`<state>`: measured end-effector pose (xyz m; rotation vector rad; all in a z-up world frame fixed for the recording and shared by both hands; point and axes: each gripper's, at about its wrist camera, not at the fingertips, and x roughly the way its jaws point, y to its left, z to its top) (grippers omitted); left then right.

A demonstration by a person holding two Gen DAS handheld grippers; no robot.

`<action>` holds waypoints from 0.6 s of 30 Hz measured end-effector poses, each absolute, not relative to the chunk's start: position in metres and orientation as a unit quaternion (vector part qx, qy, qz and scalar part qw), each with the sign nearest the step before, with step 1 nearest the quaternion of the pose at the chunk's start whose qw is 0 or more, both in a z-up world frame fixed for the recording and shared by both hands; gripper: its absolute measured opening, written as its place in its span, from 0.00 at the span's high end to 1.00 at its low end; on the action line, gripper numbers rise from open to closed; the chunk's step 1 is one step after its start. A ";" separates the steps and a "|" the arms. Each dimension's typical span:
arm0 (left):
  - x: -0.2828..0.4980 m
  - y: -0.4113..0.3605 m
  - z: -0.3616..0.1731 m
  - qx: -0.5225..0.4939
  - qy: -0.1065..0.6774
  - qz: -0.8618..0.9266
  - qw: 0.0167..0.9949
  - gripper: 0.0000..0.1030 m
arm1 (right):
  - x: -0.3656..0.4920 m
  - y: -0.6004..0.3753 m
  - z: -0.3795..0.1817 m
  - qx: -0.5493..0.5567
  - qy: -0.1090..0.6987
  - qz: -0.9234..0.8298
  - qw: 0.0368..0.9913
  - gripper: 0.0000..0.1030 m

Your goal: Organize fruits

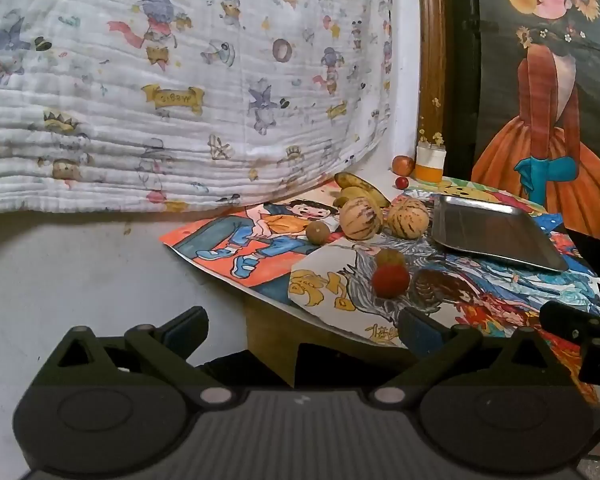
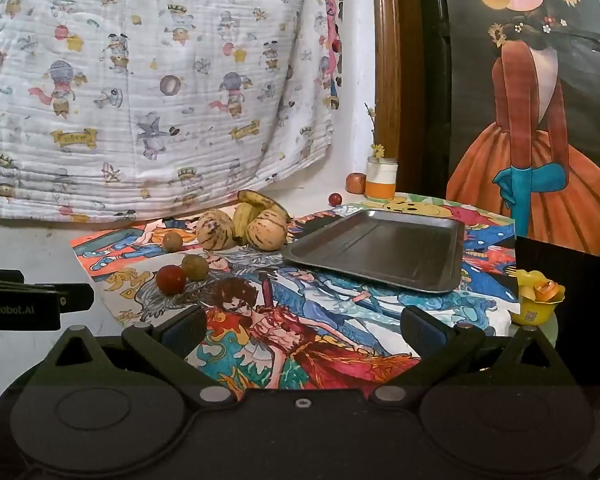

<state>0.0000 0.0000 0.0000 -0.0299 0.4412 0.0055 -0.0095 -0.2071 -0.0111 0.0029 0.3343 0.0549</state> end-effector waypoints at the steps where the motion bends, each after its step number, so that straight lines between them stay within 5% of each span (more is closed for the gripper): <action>1: 0.000 0.000 0.000 -0.018 0.216 0.002 0.976 0.00 | -0.009 -0.207 -0.011 0.001 0.167 0.027 0.986 0.00; 18: 0.001 0.000 -0.001 -0.015 0.220 0.000 0.975 0.00 | -0.010 -0.206 -0.011 0.001 0.169 0.027 0.985 0.00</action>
